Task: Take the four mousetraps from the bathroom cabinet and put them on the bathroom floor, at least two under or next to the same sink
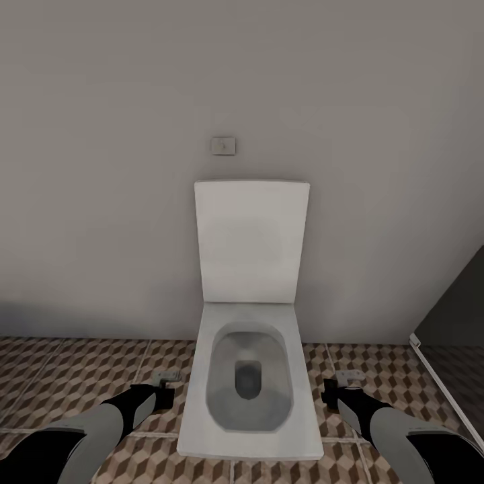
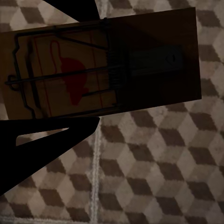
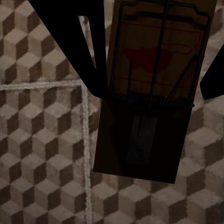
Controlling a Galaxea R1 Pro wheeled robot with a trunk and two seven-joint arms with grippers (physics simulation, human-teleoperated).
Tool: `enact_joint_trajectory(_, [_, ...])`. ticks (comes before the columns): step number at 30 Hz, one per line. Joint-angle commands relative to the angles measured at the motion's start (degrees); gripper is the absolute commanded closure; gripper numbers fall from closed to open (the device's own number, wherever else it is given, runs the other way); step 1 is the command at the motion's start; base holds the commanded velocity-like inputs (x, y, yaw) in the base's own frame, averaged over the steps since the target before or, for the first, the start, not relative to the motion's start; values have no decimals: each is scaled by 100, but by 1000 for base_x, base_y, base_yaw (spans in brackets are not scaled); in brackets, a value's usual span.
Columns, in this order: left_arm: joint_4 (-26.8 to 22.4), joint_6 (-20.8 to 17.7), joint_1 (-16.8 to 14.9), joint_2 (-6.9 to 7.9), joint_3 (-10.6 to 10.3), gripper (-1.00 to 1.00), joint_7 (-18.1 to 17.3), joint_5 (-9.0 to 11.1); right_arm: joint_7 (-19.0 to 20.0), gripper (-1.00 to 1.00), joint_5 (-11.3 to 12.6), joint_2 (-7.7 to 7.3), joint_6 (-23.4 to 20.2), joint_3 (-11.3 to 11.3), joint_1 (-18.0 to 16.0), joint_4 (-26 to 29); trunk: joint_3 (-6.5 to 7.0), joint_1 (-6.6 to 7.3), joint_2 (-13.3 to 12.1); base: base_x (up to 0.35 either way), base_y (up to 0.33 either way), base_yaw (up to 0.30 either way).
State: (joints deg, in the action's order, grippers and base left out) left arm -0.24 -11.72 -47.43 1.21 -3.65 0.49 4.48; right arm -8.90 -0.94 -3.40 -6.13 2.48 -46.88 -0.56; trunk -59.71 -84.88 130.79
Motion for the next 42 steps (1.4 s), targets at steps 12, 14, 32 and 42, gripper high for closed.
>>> enact_joint_trajectory(12, [-3, -15, -3, 2, -39, 100, -5, 44, -24, 100, -11, -3, -20, 24, -5, -3, -29, 1, 2, 0, 0, 0])
enact_joint_trajectory(14, [-3, -15, -3, 2, -39, 100, -4, 44, -24, 100, -11, -3, -20, 24, -5, -3, -29, 1, 2, 0, 0, 0])
enact_joint_trajectory(32, [-3, -18, -3, -4, -40, 100, -2, 44, -17, 100, -11, -3, -20, 26, -5, -5, -30, 1, 2, 0, 0, 0])
enact_joint_trajectory(42, [-3, 11, -3, -4, -39, 100, 32, 43, -1, 100, -11, -3, -20, 33, -5, -6, -30, 1, 2, 0, 0, 0])
